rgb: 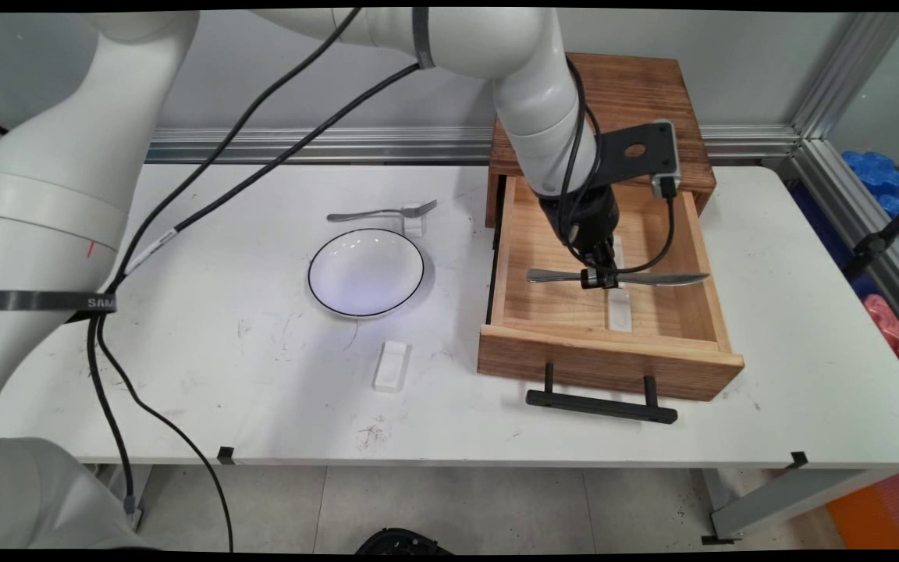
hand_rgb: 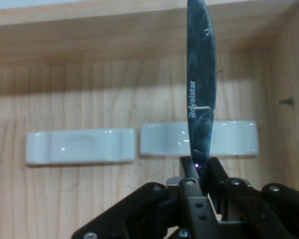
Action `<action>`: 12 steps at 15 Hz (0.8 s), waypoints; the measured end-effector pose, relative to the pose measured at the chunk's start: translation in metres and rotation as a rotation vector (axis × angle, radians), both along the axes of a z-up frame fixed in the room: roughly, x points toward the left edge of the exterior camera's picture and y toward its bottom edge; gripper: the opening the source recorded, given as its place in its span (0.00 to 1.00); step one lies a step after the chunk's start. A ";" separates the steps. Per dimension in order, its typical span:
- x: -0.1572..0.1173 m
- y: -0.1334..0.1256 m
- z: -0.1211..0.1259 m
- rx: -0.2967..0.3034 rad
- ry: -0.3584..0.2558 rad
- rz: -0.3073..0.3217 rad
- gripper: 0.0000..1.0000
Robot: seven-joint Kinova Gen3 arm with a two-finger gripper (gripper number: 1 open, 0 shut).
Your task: Place the picked object into the drawer
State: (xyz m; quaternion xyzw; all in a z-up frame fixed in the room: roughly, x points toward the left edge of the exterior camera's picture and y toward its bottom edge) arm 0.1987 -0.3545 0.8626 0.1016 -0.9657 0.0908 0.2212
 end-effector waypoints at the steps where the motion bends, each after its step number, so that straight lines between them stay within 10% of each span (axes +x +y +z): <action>1: 0.000 0.000 -0.002 0.002 -0.002 0.000 0.00; 12: -0.003 -0.001 -0.026 0.018 -0.013 -0.009 0.00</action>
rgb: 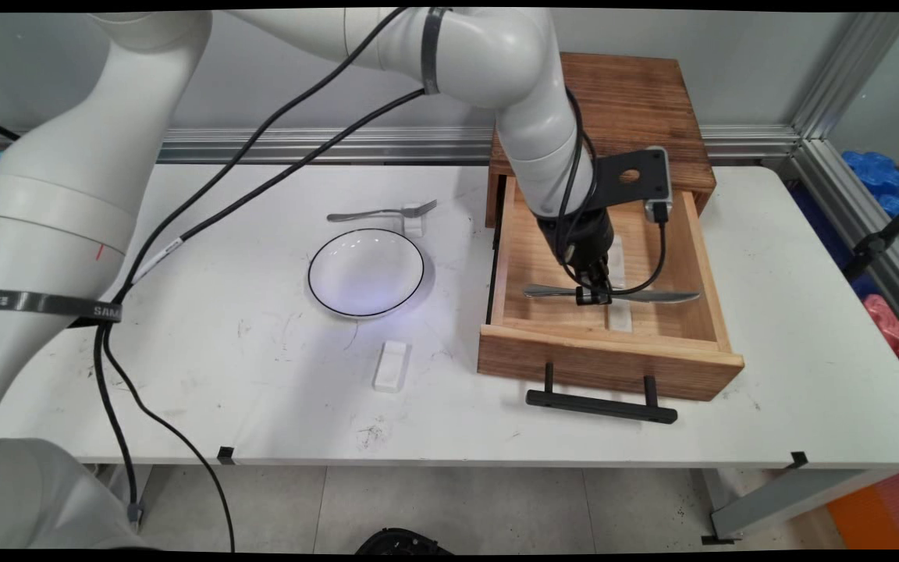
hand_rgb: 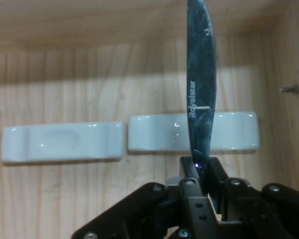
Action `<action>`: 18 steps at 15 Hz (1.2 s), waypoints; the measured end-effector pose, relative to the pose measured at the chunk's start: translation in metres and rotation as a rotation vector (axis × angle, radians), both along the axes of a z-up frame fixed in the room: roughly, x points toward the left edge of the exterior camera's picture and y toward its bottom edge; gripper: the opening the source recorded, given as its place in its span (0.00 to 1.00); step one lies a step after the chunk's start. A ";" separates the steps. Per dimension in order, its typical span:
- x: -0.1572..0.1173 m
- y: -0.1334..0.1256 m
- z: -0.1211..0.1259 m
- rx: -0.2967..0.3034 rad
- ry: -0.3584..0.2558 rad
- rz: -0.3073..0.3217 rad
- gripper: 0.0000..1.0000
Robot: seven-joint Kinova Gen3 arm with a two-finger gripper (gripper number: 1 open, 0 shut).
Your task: Place the picked object into the drawer
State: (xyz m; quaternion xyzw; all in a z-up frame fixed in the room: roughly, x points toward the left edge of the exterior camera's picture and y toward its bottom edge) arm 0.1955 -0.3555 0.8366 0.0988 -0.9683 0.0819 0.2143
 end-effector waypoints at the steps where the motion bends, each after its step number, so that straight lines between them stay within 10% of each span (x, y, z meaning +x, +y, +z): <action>1: 0.000 0.000 -0.002 0.001 -0.001 -0.001 0.00; 18: -0.002 -0.005 -0.020 0.011 0.007 0.013 0.00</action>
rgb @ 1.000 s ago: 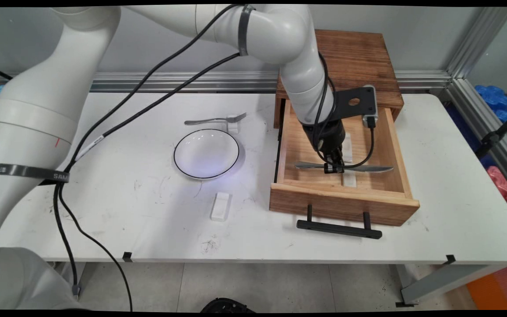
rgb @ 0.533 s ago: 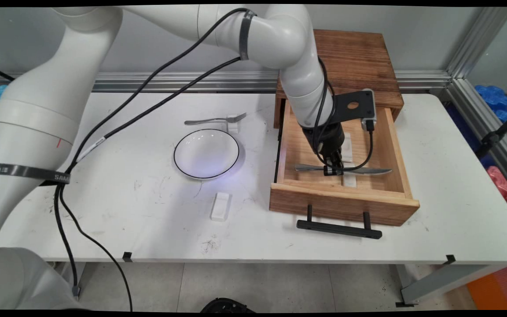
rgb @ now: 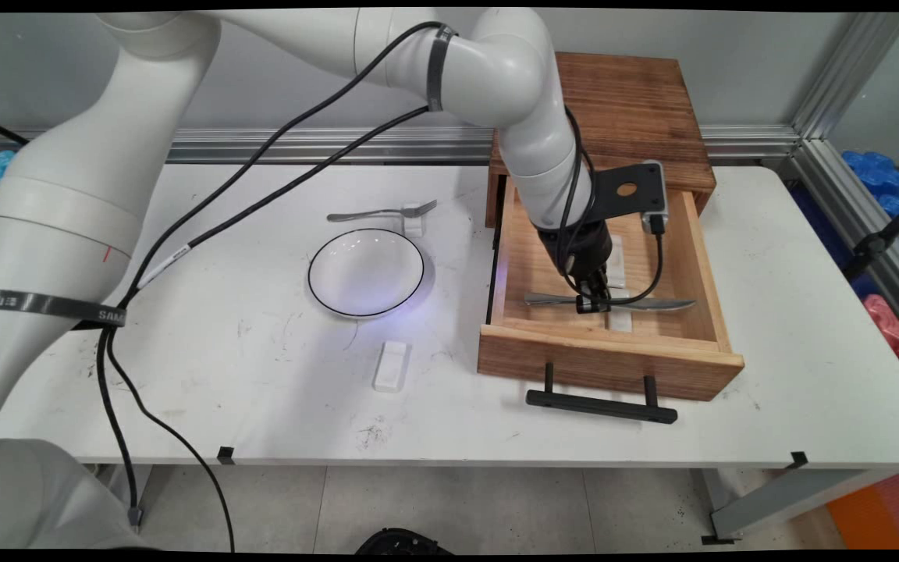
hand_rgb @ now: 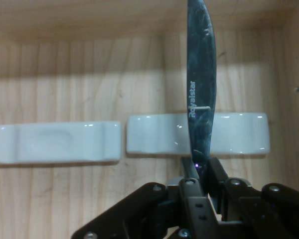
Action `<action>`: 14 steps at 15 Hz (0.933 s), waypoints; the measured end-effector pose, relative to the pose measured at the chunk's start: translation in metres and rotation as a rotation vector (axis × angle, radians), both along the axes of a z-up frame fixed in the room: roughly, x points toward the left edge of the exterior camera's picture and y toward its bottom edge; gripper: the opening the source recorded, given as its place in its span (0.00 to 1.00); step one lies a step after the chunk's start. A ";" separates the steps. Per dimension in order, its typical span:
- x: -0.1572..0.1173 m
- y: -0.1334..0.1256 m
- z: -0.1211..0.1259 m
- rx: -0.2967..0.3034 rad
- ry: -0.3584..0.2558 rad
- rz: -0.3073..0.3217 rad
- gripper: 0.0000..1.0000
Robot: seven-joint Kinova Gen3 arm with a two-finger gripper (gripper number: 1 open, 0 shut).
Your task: Place the picked object into the drawer
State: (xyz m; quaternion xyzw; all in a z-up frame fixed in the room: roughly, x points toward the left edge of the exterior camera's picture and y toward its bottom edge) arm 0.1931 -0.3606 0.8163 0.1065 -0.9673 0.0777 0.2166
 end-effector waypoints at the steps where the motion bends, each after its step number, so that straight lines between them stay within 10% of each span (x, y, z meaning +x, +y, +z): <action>1: 0.000 0.000 -0.001 0.000 0.001 0.001 0.00; 14: 0.003 -0.002 -0.009 0.009 0.001 0.021 0.00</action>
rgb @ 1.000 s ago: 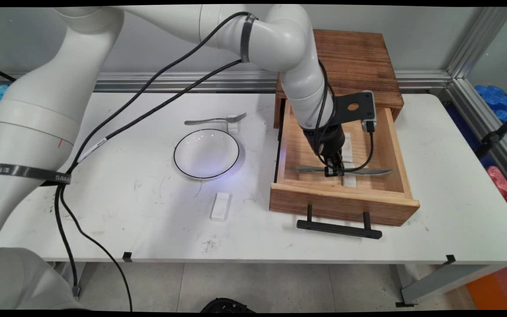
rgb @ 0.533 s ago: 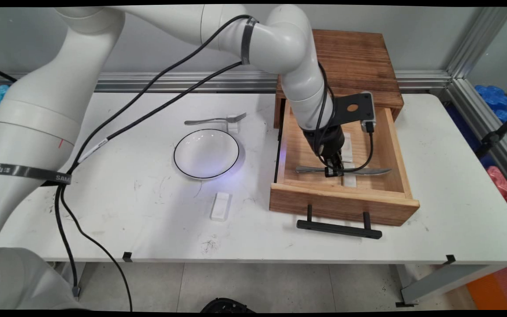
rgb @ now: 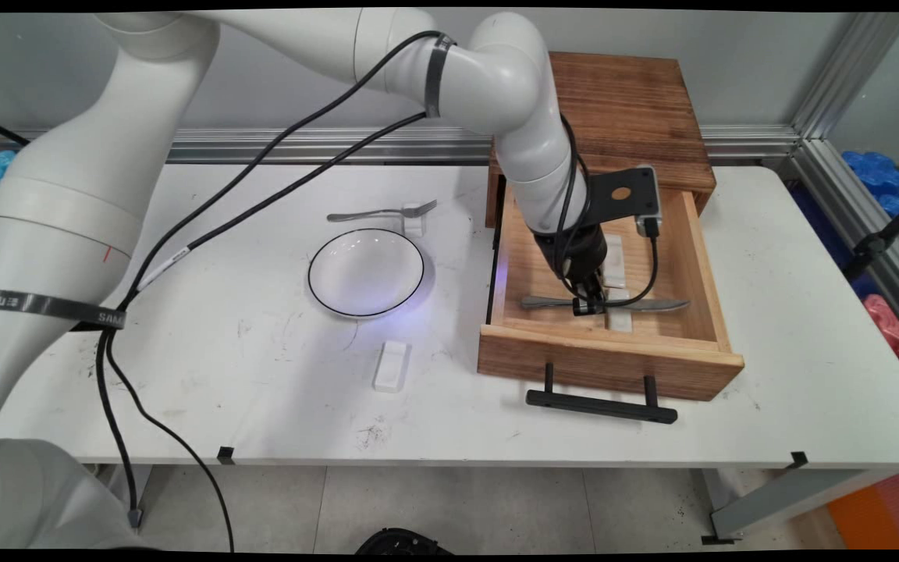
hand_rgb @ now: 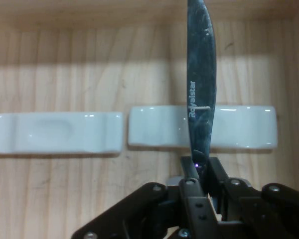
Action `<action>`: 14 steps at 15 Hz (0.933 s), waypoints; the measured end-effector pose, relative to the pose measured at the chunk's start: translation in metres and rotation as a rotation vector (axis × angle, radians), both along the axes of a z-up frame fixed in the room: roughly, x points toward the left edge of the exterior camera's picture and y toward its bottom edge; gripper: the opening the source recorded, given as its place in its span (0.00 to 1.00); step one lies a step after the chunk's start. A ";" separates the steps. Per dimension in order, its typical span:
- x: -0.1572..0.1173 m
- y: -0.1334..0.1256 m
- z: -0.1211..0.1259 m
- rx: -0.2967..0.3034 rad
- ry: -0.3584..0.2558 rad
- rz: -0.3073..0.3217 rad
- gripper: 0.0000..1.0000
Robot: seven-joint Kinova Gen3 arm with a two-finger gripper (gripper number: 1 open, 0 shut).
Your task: Place the picked object into the drawer
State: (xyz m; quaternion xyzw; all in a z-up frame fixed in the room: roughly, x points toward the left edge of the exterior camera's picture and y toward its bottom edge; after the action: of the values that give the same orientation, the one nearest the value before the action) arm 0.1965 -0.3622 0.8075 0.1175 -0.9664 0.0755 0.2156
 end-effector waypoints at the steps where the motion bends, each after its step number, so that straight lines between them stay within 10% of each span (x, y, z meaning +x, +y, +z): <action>1: 0.000 0.000 -0.001 0.001 0.001 0.001 0.00; 14: 0.003 0.001 -0.005 -0.007 0.016 0.007 0.00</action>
State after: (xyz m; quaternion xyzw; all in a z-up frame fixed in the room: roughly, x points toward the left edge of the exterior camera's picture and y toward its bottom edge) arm 0.1992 -0.3611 0.8026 0.1209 -0.9640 0.0789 0.2235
